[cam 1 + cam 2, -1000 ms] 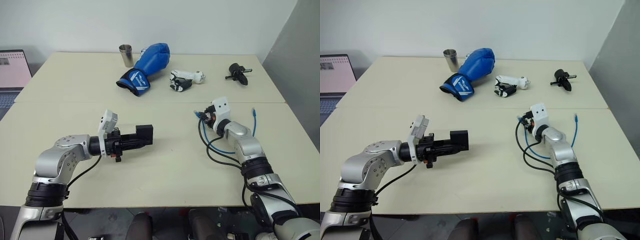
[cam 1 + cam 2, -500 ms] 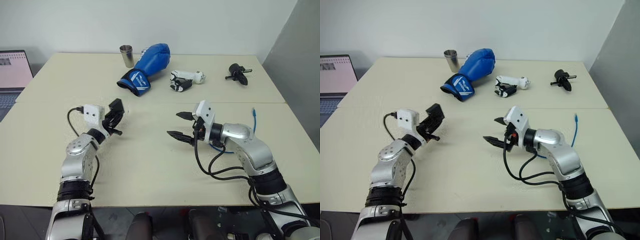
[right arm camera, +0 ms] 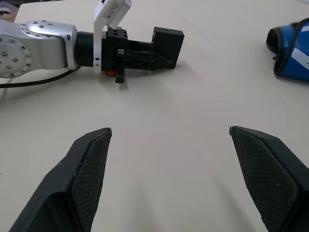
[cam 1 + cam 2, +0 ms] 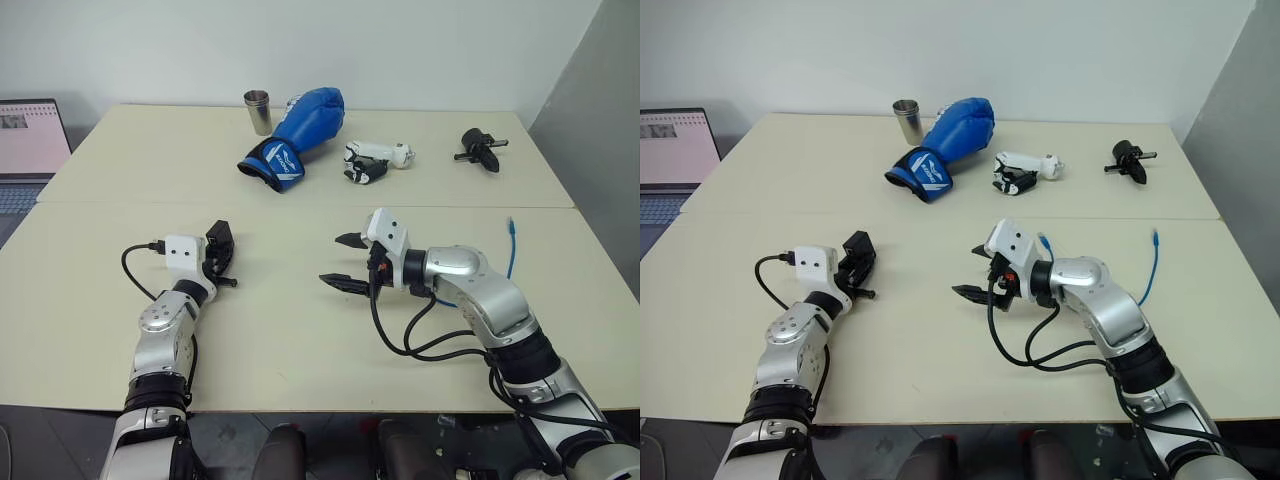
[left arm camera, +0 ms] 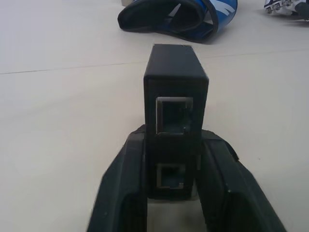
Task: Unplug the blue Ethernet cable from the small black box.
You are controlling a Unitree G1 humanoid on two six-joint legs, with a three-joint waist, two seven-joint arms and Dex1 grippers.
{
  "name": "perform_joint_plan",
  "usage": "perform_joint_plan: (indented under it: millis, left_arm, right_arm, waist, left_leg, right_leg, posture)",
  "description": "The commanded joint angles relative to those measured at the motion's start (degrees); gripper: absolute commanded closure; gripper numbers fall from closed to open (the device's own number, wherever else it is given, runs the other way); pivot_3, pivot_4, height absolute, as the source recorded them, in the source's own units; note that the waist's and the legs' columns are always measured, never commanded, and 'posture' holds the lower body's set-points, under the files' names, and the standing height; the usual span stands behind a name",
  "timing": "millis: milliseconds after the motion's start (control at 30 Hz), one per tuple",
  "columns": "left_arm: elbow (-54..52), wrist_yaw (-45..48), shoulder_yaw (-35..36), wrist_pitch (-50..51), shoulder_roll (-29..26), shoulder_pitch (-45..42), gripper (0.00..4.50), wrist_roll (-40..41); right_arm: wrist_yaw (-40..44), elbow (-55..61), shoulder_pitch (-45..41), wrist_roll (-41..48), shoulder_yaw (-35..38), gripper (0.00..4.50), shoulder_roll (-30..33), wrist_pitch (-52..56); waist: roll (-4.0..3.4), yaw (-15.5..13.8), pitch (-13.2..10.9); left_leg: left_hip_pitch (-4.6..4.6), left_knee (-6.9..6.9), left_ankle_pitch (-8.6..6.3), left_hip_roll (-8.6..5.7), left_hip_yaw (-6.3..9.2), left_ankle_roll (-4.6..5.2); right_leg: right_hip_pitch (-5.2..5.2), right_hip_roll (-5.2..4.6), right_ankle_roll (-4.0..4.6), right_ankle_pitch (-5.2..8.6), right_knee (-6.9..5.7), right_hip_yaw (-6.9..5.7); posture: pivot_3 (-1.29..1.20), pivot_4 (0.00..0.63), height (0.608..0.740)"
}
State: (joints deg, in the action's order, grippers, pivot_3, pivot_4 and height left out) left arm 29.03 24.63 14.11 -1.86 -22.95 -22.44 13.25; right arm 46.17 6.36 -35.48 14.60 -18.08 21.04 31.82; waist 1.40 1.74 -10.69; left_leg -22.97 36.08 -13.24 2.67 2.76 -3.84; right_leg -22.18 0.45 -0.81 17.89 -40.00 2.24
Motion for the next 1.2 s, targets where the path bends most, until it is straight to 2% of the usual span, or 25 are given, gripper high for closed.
perform_joint_plan:
  millis: [33,67,100,133,300,367,567,700,833,933,1200]
  left_arm:
    - [0.78,0.73,1.02,0.40,-0.55,1.44,2.10,0.77]
    - [0.66,0.76,1.09,0.44,-0.52,1.60,1.97,0.87]
    - [0.55,0.75,1.23,0.51,-0.42,1.71,1.61,1.07]
    - [0.45,0.74,1.30,0.49,-0.38,1.80,1.49,1.16]
    - [-1.54,0.56,1.61,1.03,-0.22,2.99,0.30,1.58]
    - [-4.41,0.75,1.24,1.45,-0.54,4.77,0.07,1.34]
    - [-21.03,3.86,1.38,6.51,-3.34,15.39,0.07,3.04]
    - [-31.94,9.74,1.80,15.37,-9.73,23.33,0.07,6.15]
    - [-42.09,18.93,2.56,24.05,-21.34,29.61,0.07,7.56]
    - [-42.02,22.25,5.62,27.21,-24.45,27.37,0.07,12.79]
    - [-39.41,26.75,8.46,31.13,-31.12,19.42,0.07,15.72]
  right_arm:
    - [0.48,1.13,-0.89,-0.18,0.13,0.36,-0.46,-0.57]
    - [0.55,1.15,-0.85,-0.25,0.07,0.36,-0.45,-0.62]
    - [0.59,1.15,-0.83,-0.31,0.01,0.36,-0.45,-0.65]
    - [0.61,1.13,-0.82,-0.34,-0.02,0.36,-0.46,-0.68]
    - [0.75,1.15,-0.87,-0.50,-0.26,0.36,-0.47,-0.80]
    - [0.79,1.43,-0.65,-0.63,-0.42,0.36,-0.37,-0.73]
    - [0.34,5.18,2.51,0.40,0.15,0.36,1.06,1.09]
    - [-1.22,9.48,7.74,1.46,3.39,0.36,3.07,1.80]
    - [3.87,16.21,12.78,5.51,10.60,0.36,10.71,1.50]
    - [6.97,17.86,13.43,9.60,15.08,0.36,15.70,3.17]
    - [12.12,17.75,12.36,18.83,23.14,0.36,24.31,9.45]
  waist:
    - [0.00,0.08,0.00]
    - [-0.01,0.15,0.00]
    - [-0.01,0.16,0.00]
    - [-0.01,0.17,0.00]
    - [-0.01,0.19,0.01]
    - [-0.01,0.27,0.01]
    - [0.00,0.44,0.01]
    - [-0.01,0.44,0.00]
    - [0.26,0.07,-0.08]
    - [0.01,-0.03,-0.22]
    - [0.01,0.18,-0.23]
  left_leg:
    - [0.01,0.00,0.00,0.00,0.00,0.00]
    - [0.03,0.00,0.00,0.01,0.00,0.00]
    - [0.04,0.00,0.00,0.01,-0.01,0.00]
    - [0.05,0.00,0.00,0.01,-0.01,0.00]
    - [0.05,0.00,0.00,0.01,-0.04,0.00]
    - [0.05,0.00,0.00,0.02,-0.05,0.00]
    - [0.03,-0.02,0.00,0.05,-0.07,0.00]
    - [0.01,-0.06,-0.02,0.10,-0.01,-0.02]
    - [0.03,-0.02,-0.01,0.07,0.09,-0.02]
    - [0.07,-0.05,-0.01,0.01,-0.03,-0.02]
    - [0.02,-0.07,-0.01,0.09,-0.01,-0.01]
  right_leg:
    - [0.00,0.00,0.00,0.00,-0.01,0.00]
    - [0.01,0.00,0.00,0.00,-0.01,0.01]
    - [0.01,0.01,0.00,0.00,-0.03,0.01]
    - [0.01,0.01,0.00,0.00,-0.03,0.01]
    - [0.01,0.01,0.00,0.00,-0.02,0.04]
    - [0.01,0.01,0.00,0.00,-0.02,0.06]
    - [0.00,-0.01,0.00,0.00,0.01,0.10]
    - [-0.01,-0.04,0.02,0.01,0.04,0.21]
    - [0.04,0.02,-0.29,0.17,0.03,0.11]
    - [0.07,-0.06,-0.29,0.18,0.08,0.11]
    - [-0.02,0.06,-0.29,0.19,0.10,0.15]
  posture:
    - [0.00,0.150,0.740]
    - [0.00,0.150,0.740]
    - [0.00,0.150,0.740]
    - [0.00,0.150,0.740]
    - [0.00,0.150,0.740]
    - [0.00,0.150,0.740]
    - [0.00,0.150,0.740]
    - [0.00,0.150,0.740]
    - [0.00,0.150,0.740]
    - [0.00,0.150,0.740]
    - [0.00,0.150,0.740]
